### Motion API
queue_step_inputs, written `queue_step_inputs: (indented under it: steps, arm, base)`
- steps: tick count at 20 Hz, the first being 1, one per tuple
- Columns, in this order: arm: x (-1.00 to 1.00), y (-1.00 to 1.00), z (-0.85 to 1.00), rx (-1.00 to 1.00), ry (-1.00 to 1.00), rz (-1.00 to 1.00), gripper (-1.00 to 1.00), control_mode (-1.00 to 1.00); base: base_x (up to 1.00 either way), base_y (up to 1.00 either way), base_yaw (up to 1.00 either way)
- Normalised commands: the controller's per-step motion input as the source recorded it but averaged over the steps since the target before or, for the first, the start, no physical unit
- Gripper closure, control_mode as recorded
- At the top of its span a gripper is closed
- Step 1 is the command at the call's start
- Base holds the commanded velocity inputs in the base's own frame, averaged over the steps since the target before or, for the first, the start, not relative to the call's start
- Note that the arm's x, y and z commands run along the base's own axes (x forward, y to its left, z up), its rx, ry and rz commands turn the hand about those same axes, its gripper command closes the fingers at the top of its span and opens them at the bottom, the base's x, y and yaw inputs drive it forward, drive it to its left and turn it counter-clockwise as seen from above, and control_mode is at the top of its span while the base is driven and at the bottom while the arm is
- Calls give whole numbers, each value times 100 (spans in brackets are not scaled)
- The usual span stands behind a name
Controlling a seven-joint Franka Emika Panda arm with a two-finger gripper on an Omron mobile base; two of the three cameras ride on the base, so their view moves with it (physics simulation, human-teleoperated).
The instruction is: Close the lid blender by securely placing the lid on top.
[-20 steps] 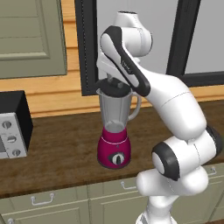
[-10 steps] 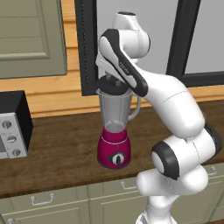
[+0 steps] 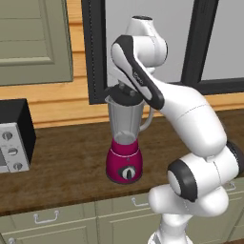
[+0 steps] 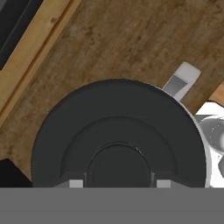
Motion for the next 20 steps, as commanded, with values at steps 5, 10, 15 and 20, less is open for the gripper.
queue_step_inputs:
  steps: [5,10,15,20]
  arm:
    - [-2,-8,-7,0,1,0,100,-100]
    - [0,0,-28,0,6,0,100,-100]
    - [0,0,-28,0,10,0,100,-100]
    - [0,0,-30,0,8,0,100,-100]
  base:
    - [0,0,0]
    - [0,0,0]
    - [0,0,0]
    - [0,0,0]
